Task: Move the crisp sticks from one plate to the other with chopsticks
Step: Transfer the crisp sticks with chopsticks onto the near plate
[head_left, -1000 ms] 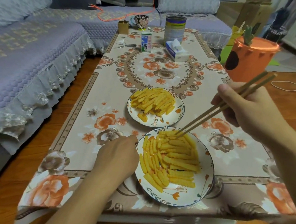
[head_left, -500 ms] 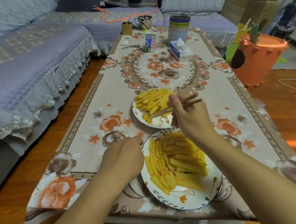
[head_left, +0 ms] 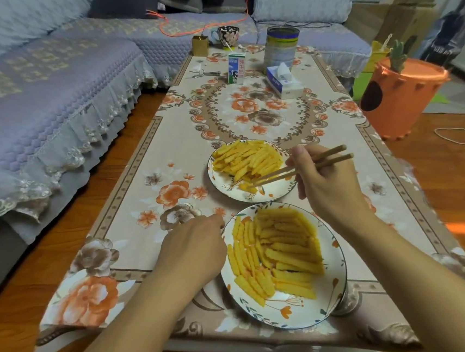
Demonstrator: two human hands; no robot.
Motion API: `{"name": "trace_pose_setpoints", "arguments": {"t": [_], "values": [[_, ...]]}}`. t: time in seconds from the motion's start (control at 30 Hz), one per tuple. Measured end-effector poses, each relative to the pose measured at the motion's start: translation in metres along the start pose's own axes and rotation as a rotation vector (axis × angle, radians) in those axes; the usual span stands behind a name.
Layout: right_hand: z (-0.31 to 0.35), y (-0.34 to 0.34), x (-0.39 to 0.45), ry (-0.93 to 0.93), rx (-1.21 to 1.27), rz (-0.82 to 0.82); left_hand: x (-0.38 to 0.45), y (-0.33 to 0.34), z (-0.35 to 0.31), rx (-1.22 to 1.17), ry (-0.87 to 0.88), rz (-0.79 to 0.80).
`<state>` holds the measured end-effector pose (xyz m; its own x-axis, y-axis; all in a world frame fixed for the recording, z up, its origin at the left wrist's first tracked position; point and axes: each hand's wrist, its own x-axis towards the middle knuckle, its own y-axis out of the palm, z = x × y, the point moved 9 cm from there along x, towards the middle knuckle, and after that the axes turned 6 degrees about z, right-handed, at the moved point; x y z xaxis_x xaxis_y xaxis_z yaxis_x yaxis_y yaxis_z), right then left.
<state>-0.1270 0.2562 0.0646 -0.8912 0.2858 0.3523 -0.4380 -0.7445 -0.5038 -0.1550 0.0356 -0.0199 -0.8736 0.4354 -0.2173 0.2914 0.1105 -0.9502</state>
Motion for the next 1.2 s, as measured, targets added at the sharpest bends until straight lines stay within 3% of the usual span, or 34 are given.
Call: {"name": "trace_pose_setpoints", "arguments": {"t": [0.37,0.53,0.63,0.8,1.0,1.2], "values": [[-0.008,0.012,0.003,0.032,0.004,0.059,0.002,0.001,0.002,0.01,-0.022,0.011],[0.012,-0.027,0.0,0.145,0.232,-0.069,0.003,0.002,0.003,0.003,-0.016,0.019],[0.022,-0.039,-0.011,0.194,0.289,-0.039,0.002,0.002,0.003,0.009,-0.016,0.02],[0.028,-0.018,-0.023,0.184,0.143,0.126,0.0,0.001,0.002,0.011,-0.011,0.017],[0.022,-0.046,-0.012,0.147,0.184,-0.087,-0.001,0.002,0.0,0.004,-0.005,0.009],[-0.001,-0.002,0.001,0.089,0.088,0.045,-0.001,0.001,0.002,0.015,-0.004,0.01]]}}
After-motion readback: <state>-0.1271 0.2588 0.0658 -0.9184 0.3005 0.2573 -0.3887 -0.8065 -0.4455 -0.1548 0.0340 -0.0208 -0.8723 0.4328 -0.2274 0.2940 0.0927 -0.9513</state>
